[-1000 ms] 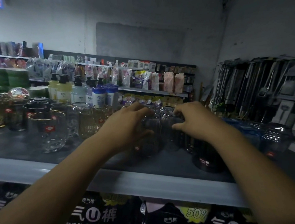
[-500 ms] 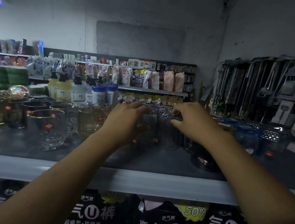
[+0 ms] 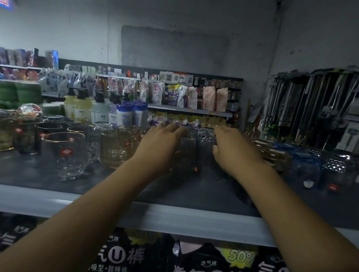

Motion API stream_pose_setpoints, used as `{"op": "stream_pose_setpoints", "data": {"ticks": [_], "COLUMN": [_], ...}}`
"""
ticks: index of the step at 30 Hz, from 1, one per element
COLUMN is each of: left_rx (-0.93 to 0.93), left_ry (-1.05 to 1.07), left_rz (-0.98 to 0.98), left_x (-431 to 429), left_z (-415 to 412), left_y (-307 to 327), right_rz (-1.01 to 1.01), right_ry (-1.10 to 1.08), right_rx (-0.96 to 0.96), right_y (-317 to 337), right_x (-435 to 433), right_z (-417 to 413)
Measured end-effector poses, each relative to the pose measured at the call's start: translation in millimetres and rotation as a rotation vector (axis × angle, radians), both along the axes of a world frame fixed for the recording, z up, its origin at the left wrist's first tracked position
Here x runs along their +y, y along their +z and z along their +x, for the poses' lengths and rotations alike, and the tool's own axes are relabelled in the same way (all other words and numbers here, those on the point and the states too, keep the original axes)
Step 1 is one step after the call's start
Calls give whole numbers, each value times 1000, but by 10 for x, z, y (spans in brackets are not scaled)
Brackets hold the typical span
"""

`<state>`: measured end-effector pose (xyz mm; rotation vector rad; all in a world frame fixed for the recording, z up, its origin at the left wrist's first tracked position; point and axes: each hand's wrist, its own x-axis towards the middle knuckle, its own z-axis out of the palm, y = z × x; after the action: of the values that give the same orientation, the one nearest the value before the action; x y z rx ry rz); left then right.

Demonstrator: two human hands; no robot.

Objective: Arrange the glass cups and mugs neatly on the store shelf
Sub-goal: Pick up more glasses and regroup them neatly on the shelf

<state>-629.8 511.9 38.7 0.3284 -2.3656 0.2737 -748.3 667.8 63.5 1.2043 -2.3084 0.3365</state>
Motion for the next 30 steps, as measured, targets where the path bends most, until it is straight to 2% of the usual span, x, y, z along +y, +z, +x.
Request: {"op": "stream_pose_setpoints", "data": {"ticks": [4, 10, 15, 21, 25, 30], "left_rx": [-1, -10, 68, -127, -265, -390], "left_ry": [-3, -32, -79, 6, 29, -26], "left_rz": [2, 29, 168, 262, 222, 148], "left_x": [-14, 14, -181, -800, -1145, -1497], "left_z": [-17, 81, 431, 876, 935, 689], "left_y": [-29, -25, 193, 462, 582, 786], "right_rz": [22, 27, -43, -64, -16, 155], "right_ry": [-58, -37, 274, 440, 443, 322], "right_rx": [32, 68, 90, -60, -72, -120], "right_y": [-21, -36, -19, -3, 142, 479], "right_x": [-21, 2, -46, -386, -736, -1210], "right_z": [37, 148, 421, 610, 557, 408]}}
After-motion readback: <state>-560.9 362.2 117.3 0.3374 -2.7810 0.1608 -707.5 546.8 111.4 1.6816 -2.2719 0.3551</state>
